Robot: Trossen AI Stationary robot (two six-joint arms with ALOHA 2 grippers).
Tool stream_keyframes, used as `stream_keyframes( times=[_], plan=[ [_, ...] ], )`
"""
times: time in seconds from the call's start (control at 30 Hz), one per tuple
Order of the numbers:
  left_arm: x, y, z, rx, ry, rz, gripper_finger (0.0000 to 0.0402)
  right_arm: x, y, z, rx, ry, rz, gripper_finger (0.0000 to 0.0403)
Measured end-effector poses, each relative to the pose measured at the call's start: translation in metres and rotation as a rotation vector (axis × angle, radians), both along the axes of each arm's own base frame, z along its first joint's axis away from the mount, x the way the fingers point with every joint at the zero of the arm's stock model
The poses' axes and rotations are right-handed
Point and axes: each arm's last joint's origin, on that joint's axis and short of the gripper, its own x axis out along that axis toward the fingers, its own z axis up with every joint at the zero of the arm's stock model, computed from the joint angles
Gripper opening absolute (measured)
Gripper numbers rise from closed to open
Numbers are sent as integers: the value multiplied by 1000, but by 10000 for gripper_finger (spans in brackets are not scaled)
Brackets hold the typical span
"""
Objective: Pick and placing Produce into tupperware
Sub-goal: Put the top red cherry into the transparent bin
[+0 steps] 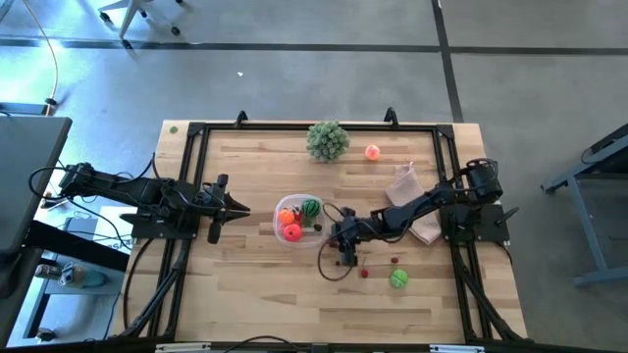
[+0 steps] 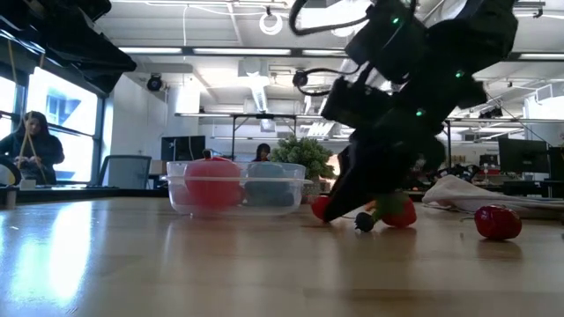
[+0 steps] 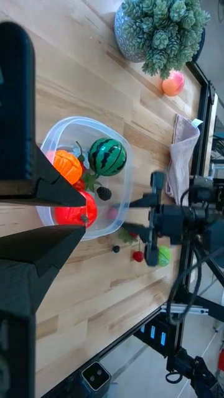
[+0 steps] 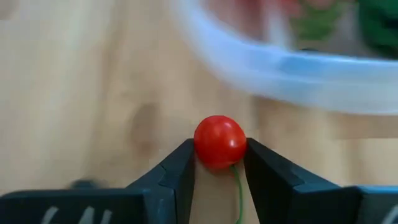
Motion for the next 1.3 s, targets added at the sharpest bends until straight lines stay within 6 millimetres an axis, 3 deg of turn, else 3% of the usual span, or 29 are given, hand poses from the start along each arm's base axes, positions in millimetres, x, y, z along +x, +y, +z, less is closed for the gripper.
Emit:
stream_keyframes(
  times=[0.43,0.67,0.9,1.07,1.3],
  plan=[
    [0,0,0,0,0,0,46,-21,27,56,-44,-109,8,116],
    [0,0,0,0,0,0,46,-25,17,96,-154,-300,-26,116],
    [0,0,0,0,0,0,46,-4,-17,103,-133,-314,-34,116],
    [0,0,0,0,0,0,46,18,-36,111,-123,-211,-30,116],
    [0,0,0,0,0,-1,46,46,-43,108,-122,-33,-3,116]
  ],
)
